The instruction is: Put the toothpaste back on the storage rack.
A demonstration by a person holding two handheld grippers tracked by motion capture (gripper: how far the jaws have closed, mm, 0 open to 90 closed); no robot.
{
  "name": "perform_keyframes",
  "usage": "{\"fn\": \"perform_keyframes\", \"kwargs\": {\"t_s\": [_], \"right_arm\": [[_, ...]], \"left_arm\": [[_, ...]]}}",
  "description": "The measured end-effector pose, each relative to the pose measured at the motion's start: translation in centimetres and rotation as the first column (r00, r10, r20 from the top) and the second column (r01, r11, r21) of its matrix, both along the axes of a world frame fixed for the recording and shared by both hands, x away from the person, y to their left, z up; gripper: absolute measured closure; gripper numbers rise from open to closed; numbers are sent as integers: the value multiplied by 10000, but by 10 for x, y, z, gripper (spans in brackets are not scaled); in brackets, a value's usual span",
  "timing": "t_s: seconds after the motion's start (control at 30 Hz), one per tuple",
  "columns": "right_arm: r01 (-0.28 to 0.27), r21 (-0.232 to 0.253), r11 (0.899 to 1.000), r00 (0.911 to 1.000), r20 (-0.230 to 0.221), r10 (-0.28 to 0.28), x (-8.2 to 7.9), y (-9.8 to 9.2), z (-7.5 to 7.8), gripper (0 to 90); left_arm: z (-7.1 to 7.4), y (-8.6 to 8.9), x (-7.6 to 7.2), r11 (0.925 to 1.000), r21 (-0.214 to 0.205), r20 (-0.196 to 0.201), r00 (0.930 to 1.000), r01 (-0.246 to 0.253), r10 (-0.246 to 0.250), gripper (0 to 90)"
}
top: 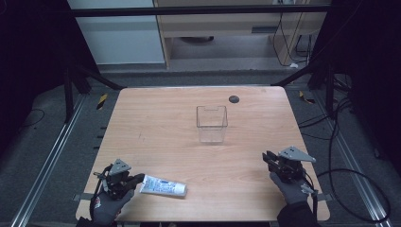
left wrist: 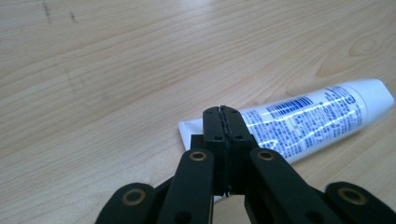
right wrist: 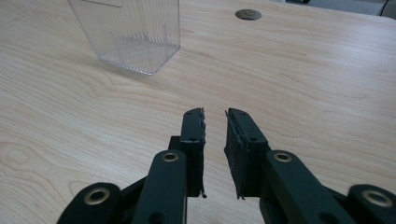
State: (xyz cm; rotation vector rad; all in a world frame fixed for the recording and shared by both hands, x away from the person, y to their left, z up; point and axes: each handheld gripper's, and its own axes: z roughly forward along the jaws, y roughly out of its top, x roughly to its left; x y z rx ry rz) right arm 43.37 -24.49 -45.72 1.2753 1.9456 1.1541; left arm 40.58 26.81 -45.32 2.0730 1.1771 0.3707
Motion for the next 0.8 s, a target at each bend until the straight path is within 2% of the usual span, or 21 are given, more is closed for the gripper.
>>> {"fn": "perform_keyframes", "kwargs": {"t_s": [0.2, 0.23, 0.33, 0.57, 0.6, 0.8], "right_arm": [[-24, -30, 10000, 10000, -27, 24, 0, 1, 0, 791], [-70, -42, 10000, 10000, -68, 69, 0, 1, 0, 792], [-54, -51, 10000, 10000, -68, 53, 0, 2, -1, 786], [23, -25, 10000, 10000, -28, -23, 0, 1, 0, 764], [30, -30, 10000, 10000, -30, -30, 0, 1, 0, 764], [-1, -43, 10000, 10000, -45, 1, 1, 1, 0, 764]], "left_arm": [[-3, -3, -4, 9985, 85, -272, 9982, 536, -534, 895], [-4, -5, -4, 9974, 104, -453, 9964, 716, -711, 895], [-6, -6, -5, 9956, 180, -642, 9939, 915, -902, 895], [-10, -13, -10, 9921, 420, -934, 9891, 1183, -1140, 896], [-12, -15, -11, 9913, 476, -1094, 9871, 1226, -1168, 896], [-16, -19, -11, 9883, 690, -1253, 9840, 1361, -1268, 896]]}}
